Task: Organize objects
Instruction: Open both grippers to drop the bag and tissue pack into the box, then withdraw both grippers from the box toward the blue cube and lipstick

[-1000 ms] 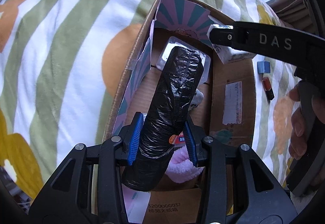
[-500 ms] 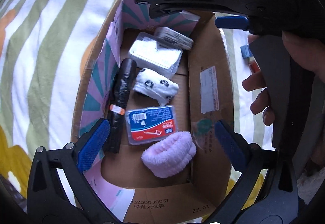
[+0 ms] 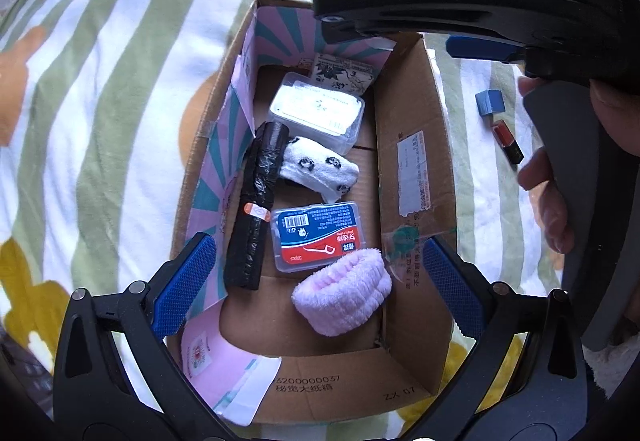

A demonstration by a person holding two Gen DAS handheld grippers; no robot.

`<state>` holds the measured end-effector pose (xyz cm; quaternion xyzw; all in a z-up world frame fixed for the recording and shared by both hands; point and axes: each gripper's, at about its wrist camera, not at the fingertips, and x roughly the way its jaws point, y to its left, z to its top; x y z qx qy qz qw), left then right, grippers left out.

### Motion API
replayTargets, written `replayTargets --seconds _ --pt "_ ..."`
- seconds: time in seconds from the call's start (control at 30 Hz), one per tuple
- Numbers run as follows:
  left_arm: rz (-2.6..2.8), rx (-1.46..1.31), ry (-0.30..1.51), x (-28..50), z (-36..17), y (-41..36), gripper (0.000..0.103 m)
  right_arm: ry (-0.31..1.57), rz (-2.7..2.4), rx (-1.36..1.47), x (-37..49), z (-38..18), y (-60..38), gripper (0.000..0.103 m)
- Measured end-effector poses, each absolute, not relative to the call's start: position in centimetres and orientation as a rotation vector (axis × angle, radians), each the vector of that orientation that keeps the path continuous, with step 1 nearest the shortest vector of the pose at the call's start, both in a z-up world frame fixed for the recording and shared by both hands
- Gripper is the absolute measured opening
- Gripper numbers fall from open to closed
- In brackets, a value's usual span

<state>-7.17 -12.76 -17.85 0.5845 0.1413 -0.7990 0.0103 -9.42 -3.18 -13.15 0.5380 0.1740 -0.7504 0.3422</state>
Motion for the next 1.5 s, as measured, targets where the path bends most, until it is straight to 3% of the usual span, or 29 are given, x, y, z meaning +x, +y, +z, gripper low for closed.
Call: replayTargets --seconds 0.67,1.5 --pt "-2.53 1.677 0.329 -4.8 -8.1 -7.5 0.103 0.409 -2.118 1.279 -7.3 -3.6 13.4 0.102" --pt "-2.669 1.567 0.294 -10.0 -4.8 3.3 0.103 0.473 -2.212 1.162 -9.8 -4.7 26.7 0.102"
